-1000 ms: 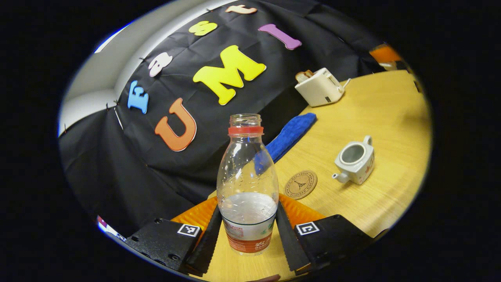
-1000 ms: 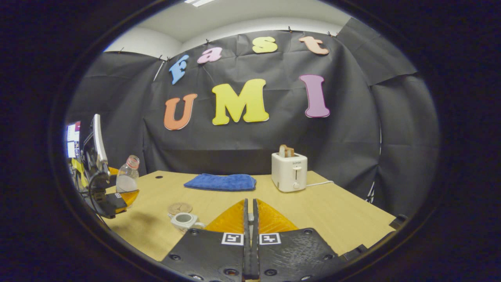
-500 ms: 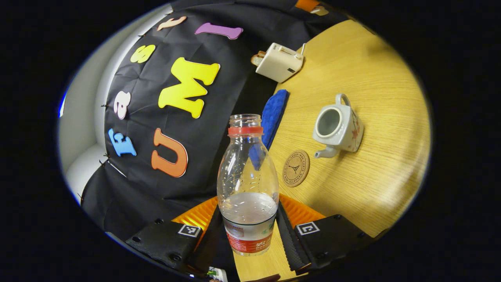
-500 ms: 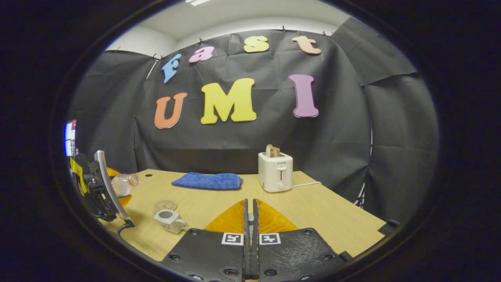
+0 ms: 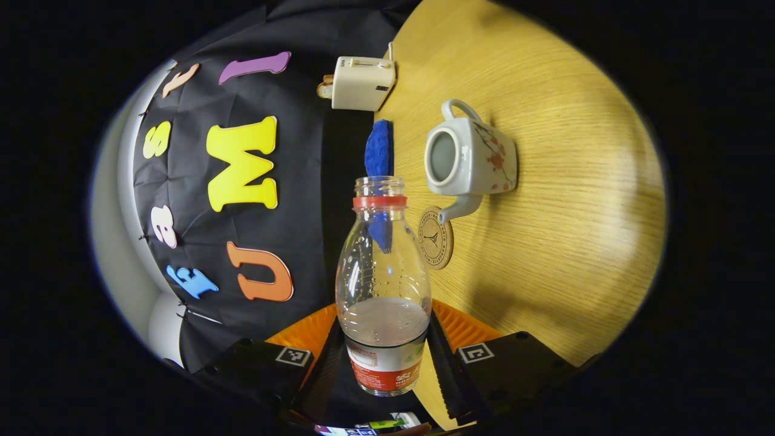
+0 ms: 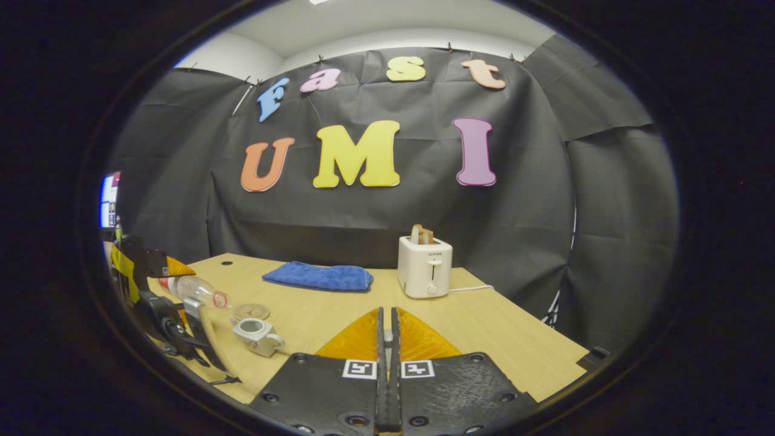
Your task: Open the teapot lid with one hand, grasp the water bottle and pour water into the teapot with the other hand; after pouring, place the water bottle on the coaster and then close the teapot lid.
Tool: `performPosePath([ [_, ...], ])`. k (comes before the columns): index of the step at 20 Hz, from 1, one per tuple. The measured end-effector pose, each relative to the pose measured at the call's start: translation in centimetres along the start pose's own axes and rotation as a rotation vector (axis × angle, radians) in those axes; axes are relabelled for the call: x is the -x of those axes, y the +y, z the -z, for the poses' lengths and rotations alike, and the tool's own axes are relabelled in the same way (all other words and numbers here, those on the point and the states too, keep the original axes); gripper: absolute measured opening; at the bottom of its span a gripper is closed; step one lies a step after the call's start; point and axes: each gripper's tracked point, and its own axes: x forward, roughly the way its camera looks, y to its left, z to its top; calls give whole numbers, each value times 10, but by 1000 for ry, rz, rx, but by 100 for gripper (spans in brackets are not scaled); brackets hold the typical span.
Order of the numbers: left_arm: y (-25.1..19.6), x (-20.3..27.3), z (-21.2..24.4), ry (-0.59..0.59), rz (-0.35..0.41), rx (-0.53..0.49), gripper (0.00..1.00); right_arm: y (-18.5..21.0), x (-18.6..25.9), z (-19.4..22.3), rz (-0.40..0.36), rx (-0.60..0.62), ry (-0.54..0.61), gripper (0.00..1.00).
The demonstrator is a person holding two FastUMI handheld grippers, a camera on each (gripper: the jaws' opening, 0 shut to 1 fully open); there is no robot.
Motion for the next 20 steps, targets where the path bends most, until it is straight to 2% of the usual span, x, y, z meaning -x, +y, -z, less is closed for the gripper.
performPosePath([
  [12,1,4,-25,24,35,-219,73,-9,3,-8,37,53,-28,0],
  [16,4,2,-25,62,34,-291,73,-9,4,-10,28,38,-29,0],
  [20,3,0,-25,78,40,-325,73,-10,5,-10,27,32,-28,0],
])
